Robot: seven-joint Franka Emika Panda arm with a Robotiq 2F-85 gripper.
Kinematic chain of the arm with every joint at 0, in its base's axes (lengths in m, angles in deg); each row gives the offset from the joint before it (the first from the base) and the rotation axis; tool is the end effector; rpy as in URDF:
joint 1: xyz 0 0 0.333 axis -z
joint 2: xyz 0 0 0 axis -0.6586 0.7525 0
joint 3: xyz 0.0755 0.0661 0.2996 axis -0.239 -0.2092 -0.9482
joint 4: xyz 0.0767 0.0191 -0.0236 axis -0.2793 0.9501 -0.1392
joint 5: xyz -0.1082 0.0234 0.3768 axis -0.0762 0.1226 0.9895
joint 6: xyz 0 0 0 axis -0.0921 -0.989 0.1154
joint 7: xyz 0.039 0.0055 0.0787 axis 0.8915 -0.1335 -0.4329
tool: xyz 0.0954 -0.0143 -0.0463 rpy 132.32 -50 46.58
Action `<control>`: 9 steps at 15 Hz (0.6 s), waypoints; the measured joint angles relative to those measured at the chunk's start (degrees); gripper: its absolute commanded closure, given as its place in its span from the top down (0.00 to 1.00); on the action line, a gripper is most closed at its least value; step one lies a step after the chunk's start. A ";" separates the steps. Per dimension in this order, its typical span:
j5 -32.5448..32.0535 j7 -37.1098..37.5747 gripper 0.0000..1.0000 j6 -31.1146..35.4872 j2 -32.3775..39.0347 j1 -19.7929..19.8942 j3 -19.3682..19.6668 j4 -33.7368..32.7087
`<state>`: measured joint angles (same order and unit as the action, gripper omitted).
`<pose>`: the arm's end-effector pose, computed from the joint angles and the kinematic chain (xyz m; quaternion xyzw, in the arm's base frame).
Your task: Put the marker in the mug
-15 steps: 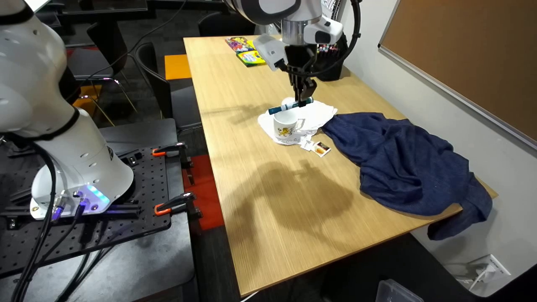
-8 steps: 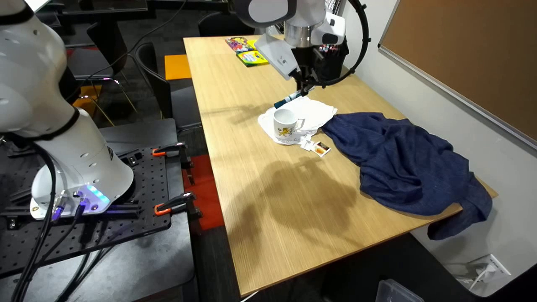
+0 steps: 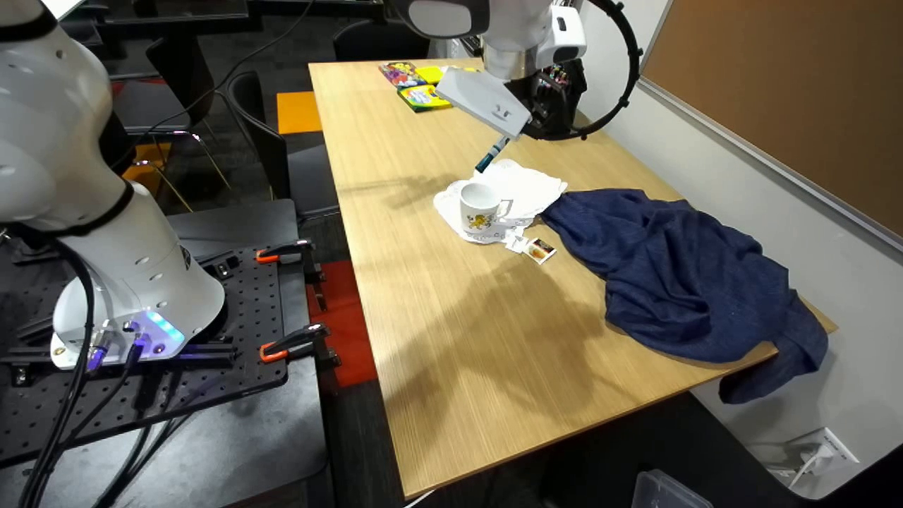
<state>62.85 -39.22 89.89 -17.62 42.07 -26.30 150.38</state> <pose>0.5384 -0.0189 0.3692 -0.9317 -0.2521 -0.2342 0.1167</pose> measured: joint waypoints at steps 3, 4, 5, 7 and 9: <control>8.63 -13.62 0.05 -2.70 0.02 0.07 0.07 -0.99; 11.61 -18.13 0.05 -4.27 0.05 0.15 0.19 -1.38; 14.36 -22.58 0.05 -6.13 0.09 0.27 0.39 -1.72; 19.05 -31.37 0.05 -11.02 0.40 0.79 1.18 -2.17; 21.77 -38.80 0.05 -17.05 1.21 1.67 2.29 -2.61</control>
<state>84.62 -78.02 72.84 -16.41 43.74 -24.01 147.77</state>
